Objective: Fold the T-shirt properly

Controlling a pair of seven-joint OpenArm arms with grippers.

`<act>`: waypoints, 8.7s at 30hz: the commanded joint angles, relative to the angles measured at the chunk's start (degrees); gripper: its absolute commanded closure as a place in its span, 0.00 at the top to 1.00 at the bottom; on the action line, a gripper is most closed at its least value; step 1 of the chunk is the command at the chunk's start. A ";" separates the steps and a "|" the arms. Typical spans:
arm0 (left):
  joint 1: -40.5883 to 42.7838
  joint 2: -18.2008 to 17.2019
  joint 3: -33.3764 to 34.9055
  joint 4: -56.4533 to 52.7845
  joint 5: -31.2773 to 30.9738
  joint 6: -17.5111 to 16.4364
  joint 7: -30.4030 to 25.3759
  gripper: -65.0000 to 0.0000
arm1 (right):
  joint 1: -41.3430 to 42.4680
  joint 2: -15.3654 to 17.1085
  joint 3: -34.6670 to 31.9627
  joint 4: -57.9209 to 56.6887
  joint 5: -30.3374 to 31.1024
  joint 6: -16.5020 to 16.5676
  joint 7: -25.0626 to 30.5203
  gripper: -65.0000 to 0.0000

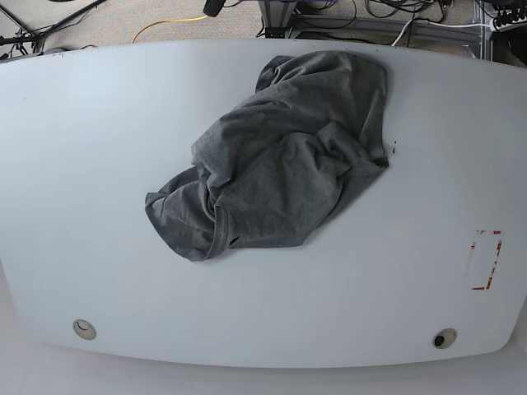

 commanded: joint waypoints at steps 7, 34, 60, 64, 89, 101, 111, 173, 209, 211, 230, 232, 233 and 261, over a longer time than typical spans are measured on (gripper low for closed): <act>9.06 -0.08 -3.57 13.42 -0.14 0.20 -0.95 0.48 | -10.13 -0.10 0.15 13.16 0.24 0.39 0.76 0.00; 5.19 -1.66 -9.29 23.53 -10.78 0.20 1.43 0.82 | -3.18 -3.09 8.68 30.66 0.15 0.66 -2.14 0.01; -0.88 -1.40 3.64 23.62 -11.13 0.37 1.43 0.90 | 18.62 2.27 10.61 30.66 0.24 1.01 -21.57 0.42; -3.78 -0.43 3.72 23.53 -11.22 0.46 1.60 0.93 | 21.43 2.10 10.61 30.66 0.24 3.21 -22.10 0.58; -18.63 1.59 4.52 23.27 -27.83 -4.37 29.21 0.92 | 26.27 2.10 11.14 30.75 0.15 5.05 -29.75 0.55; -18.72 1.59 4.60 21.24 -29.06 -4.46 32.55 0.93 | 27.94 2.10 11.14 30.75 0.15 4.97 -29.75 0.55; -18.90 0.80 7.24 19.66 -29.94 -4.46 32.55 0.92 | 28.64 2.10 11.14 30.75 0.15 4.97 -29.75 0.55; -19.69 -6.76 1.79 15.71 -29.85 -4.46 32.29 0.00 | 63.90 0.25 -12.16 17.91 -0.46 22.50 -64.03 0.55; -19.87 -6.76 1.79 15.62 -29.76 -4.46 32.37 0.00 | 66.18 9.66 -30.97 17.12 -27.36 22.50 -49.26 0.55; -19.87 -6.76 1.79 15.62 -29.76 -4.46 32.46 0.00 | 66.27 9.39 -30.97 15.80 -28.24 22.50 -48.38 0.55; -19.95 -6.76 1.79 15.62 -29.76 -4.46 32.46 0.00 | 66.09 7.37 -38.88 14.57 -36.15 22.50 -43.28 0.55; -19.95 -6.76 1.79 15.62 -29.76 -4.46 32.46 0.00 | 66.09 7.20 -40.99 14.22 -39.67 22.50 -43.28 0.55; -19.95 -6.76 1.79 15.62 -29.76 -4.46 32.46 0.00 | 66.09 6.93 -41.87 13.87 -41.08 22.50 -43.20 0.55; -20.74 -6.76 1.97 15.53 -29.76 -4.46 32.55 0.00 | 72.34 4.65 -35.10 5.95 -41.43 22.50 -40.38 0.55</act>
